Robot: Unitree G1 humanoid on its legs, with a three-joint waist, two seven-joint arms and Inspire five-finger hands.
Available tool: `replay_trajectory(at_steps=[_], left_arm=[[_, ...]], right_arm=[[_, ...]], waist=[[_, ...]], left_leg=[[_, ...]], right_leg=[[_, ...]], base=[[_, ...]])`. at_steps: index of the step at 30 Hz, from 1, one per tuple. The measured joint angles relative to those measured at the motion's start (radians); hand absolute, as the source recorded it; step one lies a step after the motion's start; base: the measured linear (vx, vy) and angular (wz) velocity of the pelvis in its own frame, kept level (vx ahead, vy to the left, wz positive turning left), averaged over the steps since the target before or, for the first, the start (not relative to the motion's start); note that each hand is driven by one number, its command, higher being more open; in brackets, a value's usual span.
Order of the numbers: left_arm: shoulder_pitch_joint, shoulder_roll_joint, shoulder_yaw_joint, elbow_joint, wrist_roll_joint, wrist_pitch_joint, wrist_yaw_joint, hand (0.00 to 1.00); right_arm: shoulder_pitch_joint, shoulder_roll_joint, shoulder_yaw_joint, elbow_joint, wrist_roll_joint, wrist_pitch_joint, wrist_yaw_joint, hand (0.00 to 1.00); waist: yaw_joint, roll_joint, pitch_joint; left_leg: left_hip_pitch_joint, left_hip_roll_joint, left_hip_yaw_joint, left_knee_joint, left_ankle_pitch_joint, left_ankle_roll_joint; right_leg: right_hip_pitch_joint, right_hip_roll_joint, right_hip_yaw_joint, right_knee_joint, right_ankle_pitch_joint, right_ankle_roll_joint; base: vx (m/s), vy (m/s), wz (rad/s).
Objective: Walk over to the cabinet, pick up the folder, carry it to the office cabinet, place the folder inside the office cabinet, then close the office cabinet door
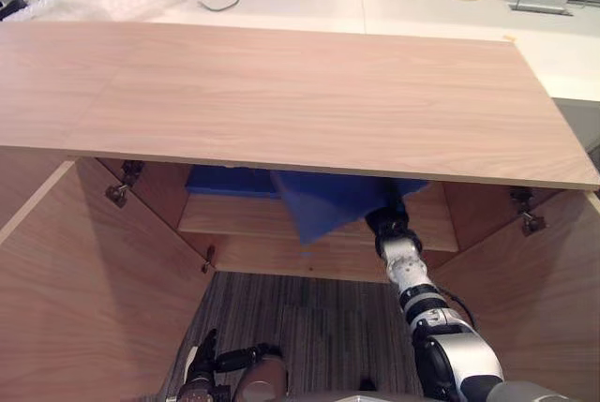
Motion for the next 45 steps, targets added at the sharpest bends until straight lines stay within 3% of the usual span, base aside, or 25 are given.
replay_trajectory(at_steps=[1, 3, 9, 15, 19, 21, 26, 29, 30, 37, 45], left_arm=[[0.0, -0.003, -0.001, -0.012, -0.001, -0.001, 0.0, 1.0], [-0.027, -0.005, -0.013, -0.045, -0.009, -0.021, 0.002, 1.0], [-0.078, -0.011, -0.033, -0.107, -0.063, -0.049, 0.002, 1.0], [-0.127, -0.02, -0.023, -0.157, -0.111, -0.087, -0.002, 1.0], [-0.143, -0.026, -0.001, -0.157, -0.126, -0.083, 0.011, 1.0], [-0.144, -0.029, -0.011, -0.123, -0.106, -0.052, 0.022, 1.0], [-0.107, -0.032, -0.009, -0.054, -0.101, 0.004, 0.032, 1.0], [-0.097, -0.033, -0.01, -0.055, -0.101, 0.005, 0.036, 1.0], [-0.097, -0.033, -0.01, -0.057, -0.101, 0.005, 0.039, 1.0], [-0.097, -0.033, -0.008, -0.06, -0.105, 0.002, 0.047, 1.0], [-0.097, -0.041, 0.002, -0.06, -0.126, 0.002, 0.074, 1.0]], right_arm=[[-0.009, -0.004, -0.003, -0.021, 0.004, -0.018, 0.0, 0.0], [-0.08, -0.045, -0.034, -0.06, 0.008, -0.06, -0.002, 0.0], [-0.267, -0.12, -0.106, -0.102, 0.029, -0.084, -0.062, 0.0], [-0.415, -0.221, -0.112, -0.11, 0.048, -0.097, -0.104, 0.0], [-0.471, -0.243, -0.136, -0.11, 0.057, -0.104, -0.132, 0.0], [-0.491, -0.252, -0.167, -0.11, 0.112, -0.12, -0.143, 0.0], [-0.512, -0.266, -0.243, -0.11, 0.177, -0.206, -0.182, 0.0], [-0.527, -0.275, -0.267, -0.109, 0.167, -0.21, -0.209, 0.0], [-0.535, -0.275, -0.266, -0.104, 0.162, -0.205, -0.215, 1.0], [-0.597, -0.275, -0.242, -0.013, 0.084, -0.131, -0.265, 1.0], [-0.626, -0.257, -0.186, -0.003, -0.044, -0.1, -0.316, 1.0]], waist=[[0.0, 0.005, 0.009], [-0.001, 0.026, 0.062], [0.0, 0.063, 0.148], [0.007, 0.082, 0.192], [0.008, 0.083, 0.216], [0.009, 0.083, 0.224], [0.016, 0.082, 0.228], [0.016, 0.082, 0.228], [0.016, 0.082, 0.227], [0.014, 0.082, 0.227], [0.013, 0.082, 0.227]], left_leg=[[-0.018, 0.001, -0.002, 0.019, -0.006, 0.001], [-0.106, -0.007, -0.014, 0.136, -0.042, 0.009], [-0.332, -0.043, -0.013, 0.475, -0.185, 0.021], [-0.581, -0.051, -0.004, 0.751, -0.257, 0.002], [-0.661, -0.05, -0.009, 0.814, -0.264, -0.007], [-0.693, -0.049, -0.011, 0.836, -0.265, -0.008], [-0.698, -0.048, -0.012, 0.839, -0.262, -0.016], [-0.695, -0.047, -0.013, 0.831, -0.258, -0.022], [-0.693, -0.047, -0.012, 0.827, -0.256, -0.025], [-0.681, -0.038, -0.013, 0.812, -0.252, -0.03], [-0.649, -0.032, -0.01, 0.787, -0.252, -0.03]], right_leg=[[-0.022, -0.003, -0.001, 0.029, -0.015, 0.001], [-0.126, -0.018, -0.004, 0.2, -0.1, 0.012], [-0.407, -0.082, 0.034, 0.68, -0.329, 0.043], [-0.676, -0.116, 0.08, 1.026, -0.468, 0.053], [-0.769, -0.116, 0.091, 1.121, -0.496, 0.046], [-0.808, -0.117, 0.096, 1.158, -0.505, 0.041], [-0.821, -0.118, 0.095, 1.178, -0.513, 0.034], [-0.821, -0.118, 0.094, 1.177, -0.512, 0.034], [-0.821, -0.118, 0.095, 1.177, -0.512, 0.034], [-0.815, -0.114, 0.089, 1.168, -0.511, 0.031], [-0.779, -0.111, 0.083, 1.134, -0.507, 0.028]], base=[[-0.05, 0.071, 0.08], [-0.08, 0.057, 0.12], [-0.14, 0.031, 0.06], [-0.13, 0.003, 0.05], [-0.07, -0.018, 0.0], [-0.02, -0.014, 0.01], [0.01, -0.012, 0.0], [0.01, -0.034, 0.0], [0.01, -0.039, 0.0], [0.02, -0.043, -0.02], [0.02, -0.035, -0.01]])
